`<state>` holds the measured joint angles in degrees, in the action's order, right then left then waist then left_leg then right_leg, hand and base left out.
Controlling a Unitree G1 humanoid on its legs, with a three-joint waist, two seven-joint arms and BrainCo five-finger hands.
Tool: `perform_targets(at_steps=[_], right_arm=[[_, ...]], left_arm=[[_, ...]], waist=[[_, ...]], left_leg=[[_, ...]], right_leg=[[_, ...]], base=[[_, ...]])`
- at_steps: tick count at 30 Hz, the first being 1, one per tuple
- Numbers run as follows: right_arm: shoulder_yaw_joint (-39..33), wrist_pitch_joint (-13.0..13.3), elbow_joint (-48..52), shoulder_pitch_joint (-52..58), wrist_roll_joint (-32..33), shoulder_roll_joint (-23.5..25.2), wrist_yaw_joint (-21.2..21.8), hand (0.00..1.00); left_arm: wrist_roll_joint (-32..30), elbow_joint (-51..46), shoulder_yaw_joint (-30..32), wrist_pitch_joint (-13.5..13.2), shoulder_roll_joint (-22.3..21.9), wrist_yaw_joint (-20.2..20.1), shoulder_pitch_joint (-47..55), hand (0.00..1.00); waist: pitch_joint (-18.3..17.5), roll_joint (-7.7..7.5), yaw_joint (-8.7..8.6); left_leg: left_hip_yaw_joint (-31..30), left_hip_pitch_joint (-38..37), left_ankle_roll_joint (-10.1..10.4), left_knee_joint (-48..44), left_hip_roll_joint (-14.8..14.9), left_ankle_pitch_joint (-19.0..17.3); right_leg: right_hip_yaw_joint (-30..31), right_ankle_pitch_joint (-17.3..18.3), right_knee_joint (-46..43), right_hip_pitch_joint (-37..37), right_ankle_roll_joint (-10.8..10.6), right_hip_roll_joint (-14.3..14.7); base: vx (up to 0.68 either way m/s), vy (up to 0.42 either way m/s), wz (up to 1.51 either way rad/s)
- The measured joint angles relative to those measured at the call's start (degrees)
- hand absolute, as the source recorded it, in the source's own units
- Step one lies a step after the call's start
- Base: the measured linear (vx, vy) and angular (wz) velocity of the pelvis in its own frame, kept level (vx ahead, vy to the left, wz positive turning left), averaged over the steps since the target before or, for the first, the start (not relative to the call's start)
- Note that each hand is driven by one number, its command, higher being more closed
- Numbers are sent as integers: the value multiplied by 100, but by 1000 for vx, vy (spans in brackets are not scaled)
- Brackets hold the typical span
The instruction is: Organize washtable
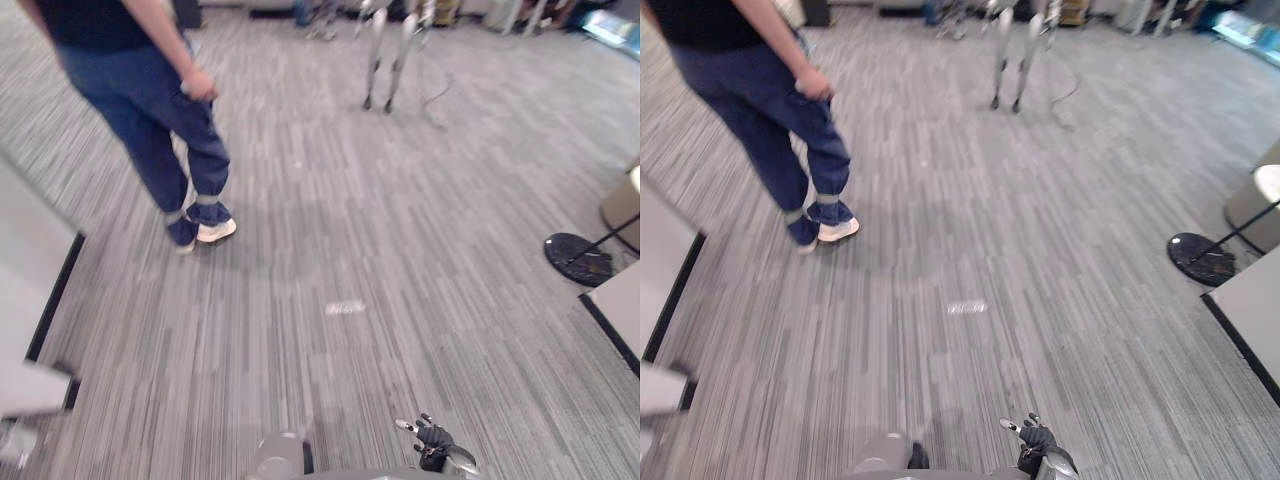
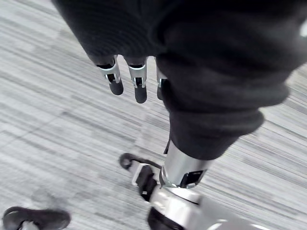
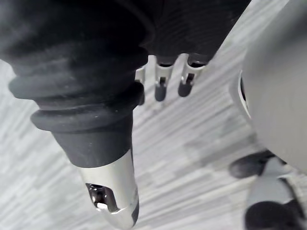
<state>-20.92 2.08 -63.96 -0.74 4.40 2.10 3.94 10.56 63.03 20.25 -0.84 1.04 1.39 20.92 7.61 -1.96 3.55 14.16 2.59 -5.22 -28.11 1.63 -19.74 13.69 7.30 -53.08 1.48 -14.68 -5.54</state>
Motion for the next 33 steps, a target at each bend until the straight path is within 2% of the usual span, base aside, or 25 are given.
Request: perform_targets(at_steps=[1, 3, 4, 6, 8, 9, 10, 12, 13, 14, 15, 16, 17, 18, 19, 20, 21, 22, 24, 25, 26, 27, 29, 30, 33], right_arm=[[-18, 15, 20, 2, -6, -7, 1, 0], [-138, 49, 48, 0, -22, -79, 1, 0], [-170, 53, 48, 2, -30, -112, -2, 0], [-365, 41, 57, 67, -39, -228, -14, 0], [-605, -15, 414, 222, 209, -197, -16, 0], [-608, -18, 604, 263, 232, -190, -22, 0], [-603, -43, 726, 338, 269, -170, -21, 0], [-566, -74, 770, 387, 313, -160, -32, 0], [-468, -98, 836, 477, 319, -139, -36, 0], [-482, -114, 833, 518, 331, -156, -31, 0], [-510, -137, 838, 575, 329, -174, -20, 0], [-527, -196, 886, 560, 321, -271, -19, 0], [-516, -235, 903, 541, 285, -300, -26, 0], [-531, -245, 891, 491, 273, -284, -39, 0], [-532, -246, 733, 405, 277, -314, -95, 0], [-530, -251, 594, 332, 276, -332, -145, 0], [-510, -272, 336, 242, 309, -300, -181, 0], [-503, -263, 277, 239, 330, -250, -193, 0], [-490, -243, 184, 284, 355, -155, -253, 0], [-484, -240, 194, 285, 356, -219, -249, 0], [-419, -219, 221, 303, 341, -310, -251, 0], [-351, -204, 187, 384, 326, -352, -259, 0], [-339, -180, 190, 475, 354, -339, -257, 0], [-340, -90, 173, 508, 461, -293, -260, 0], [-341, 20, 24, 504, 590, -208, -247, 0]], left_arm=[[1, -5, -4, -3, 59, 6, -45, 0], [10, -7, -35, -27, 215, 26, -290, 0], [20, -8, -54, -33, 224, 32, -360, 0], [59, 16, -210, -10, 263, 24, -597, 0], [124, 6, -211, -2, 139, 67, -814, 0], [121, -10, -204, -3, 103, 107, -928, 0], [107, -81, -96, -12, 43, 143, -1016, 0], [108, -202, 250, -35, -140, 169, -1014, 0], [109, -305, 407, -89, -178, 188, -911, 0], [109, -281, 446, -93, -214, 201, -908, 0], [106, -281, 527, -62, -247, 205, -871, 0], [103, -253, 642, 4, -370, 211, -839, 0], [106, -238, 696, 43, -432, 212, -786, 0], [106, -124, 741, 85, -438, 207, -698, 0], [103, -124, 703, 117, -397, 209, -739, 0], [104, -134, 672, 115, -357, 213, -760, 0], [109, -195, 588, 103, -276, 235, -764, 0], [112, -234, 527, 76, -220, 249, -755, 0], [198, -304, 348, 16, -110, 282, -753, 0], [235, -290, 250, 19, -136, 291, -767, 0], [236, -268, 123, 15, -177, 302, -759, 0], [260, -255, 35, -24, -199, 367, -693, 0], [295, -209, 12, -263, -168, 458, -559, 0], [258, -156, -36, -285, -116, 490, -565, 0], [58, 30, -278, -206, 90, 501, -630, 0]], waist=[[0, 1, -45], [-3, 53, -137], [2, 70, -157], [35, 172, -378], [153, 385, -504], [181, 442, -566], [182, 445, -586], [144, 416, -594], [8, 315, -588], [-31, 366, -606], [-134, 417, -595], [-262, 614, -577], [-264, 762, -569], [-211, 843, -505], [-88, 863, -451], [-2, 786, -444], [145, 549, -425], [182, 437, -427], [19, 224, -409], [-10, 331, -427], [-11, 488, -439], [-44, 499, -354], [-182, 437, -343], [-183, 330, -370], [-173, 195, -311]], left_leg=[[3, -251, -13, 180, -45, -12], [54, -1122, 1, 925, -111, 2], [62, -1309, 3, 1080, -112, 3], [40, -1889, 4, 1520, -45, 4], [37, -2234, 4, 1773, 128, 4], [43, -2334, 5, 1807, 186, 4], [82, -2495, 7, 1806, 211, 4], [60, -2790, 112, 1653, 220, -35], [-80, -2774, 220, 1178, 230, -82], [-161, -2690, 340, 783, 318, -87], [-236, -2378, 655, 11, 518, 93], [-483, -1815, 939, -1275, 875, 773], [-630, -1527, 899, -1879, 1030, 1431], [-736, -1058, 1020, -2821, 1281, 2034], [-670, -728, 769, -3493, 1481, 1598], [-625, -629, 749, -3631, 1544, 1354], [-565, -489, 776, -3534, 1557, 1000], [-522, -415, 800, -3329, 1557, 884], [-463, 12, 1023, -1728, 1425, 706], [-600, 96, 1040, -1121, 1382, 699], [-916, 110, 1147, 230, 1145, 767], [-1130, -48, 1191, 922, 901, 1169], [-1072, -234, 1120, 1355, 611, 1257], [-1065, -329, 1087, 1466, 513, 1259], [-990, -588, 952, 1826, 348, 1312]], right_leg=[[-204, 15, -348, 122, 59, -27], [-1137, 429, -1005, 677, 788, -46], [-1337, 523, -972, 820, 928, -33], [-1840, 795, -230, 1430, 1359, 161], [-2122, 765, 960, 1800, 1439, 351], [-2291, 557, 1762, 1924, 1456, 350], [-2464, 93, 3095, 1998, 1409, 337], [-2450, -145, 3713, 1986, 1487, 311], [-2408, -255, 3646, 1979, 1601, 267], [-2428, -702, 3480, 1986, 1723, 276], [-2499, -1086, 3271, 1983, 1681, 303], [-2588, -1081, 3090, 1891, 1666, 566], [-2542, -939, 3154, 1760, 1727, 721], [-2411, -777, 3260, 1491, 1866, 999], [-2282, -676, 3365, 1066, 1932, 1152], [-2228, -675, 3471, 775, 1933, 1171], [-2092, -675, 3745, 169, 1933, 1123], [-2033, -671, 3935, -111, 1928, 1074], [-1816, -405, 4501, -663, 1723, 935], [-1797, -365, 4517, -678, 1684, 962], [-1674, -237, 4450, -666, 1604, 951], [-1460, -100, 4263, -617, 1492, 857], [-1338, -3, 4203, -605, 1335, 666], [-1366, 19, 4203, -613, 1298, 516], [-1397, 70, 3767, -488, 1203, 347]], base=[[508, 164, -9], [393, 107, -10], [407, 88, -7], [539, 94, 6], [437, 40, 19], [587, -2, 32], [525, -26, 28], [694, -81, 32], [724, -129, 37], [775, -174, 34], [777, -188, 13], [769, -162, -7], [752, -72, -57], [743, -23, -85], [732, -22, -81], [688, -54, -48], [514, -41, -16], [634, -40, -19], [486, 8, -37], [367, 141, -45], [406, 231, -61], [332, 226, -72], [357, 172, -32], [327, 166, 14], [189, 180, 9]])
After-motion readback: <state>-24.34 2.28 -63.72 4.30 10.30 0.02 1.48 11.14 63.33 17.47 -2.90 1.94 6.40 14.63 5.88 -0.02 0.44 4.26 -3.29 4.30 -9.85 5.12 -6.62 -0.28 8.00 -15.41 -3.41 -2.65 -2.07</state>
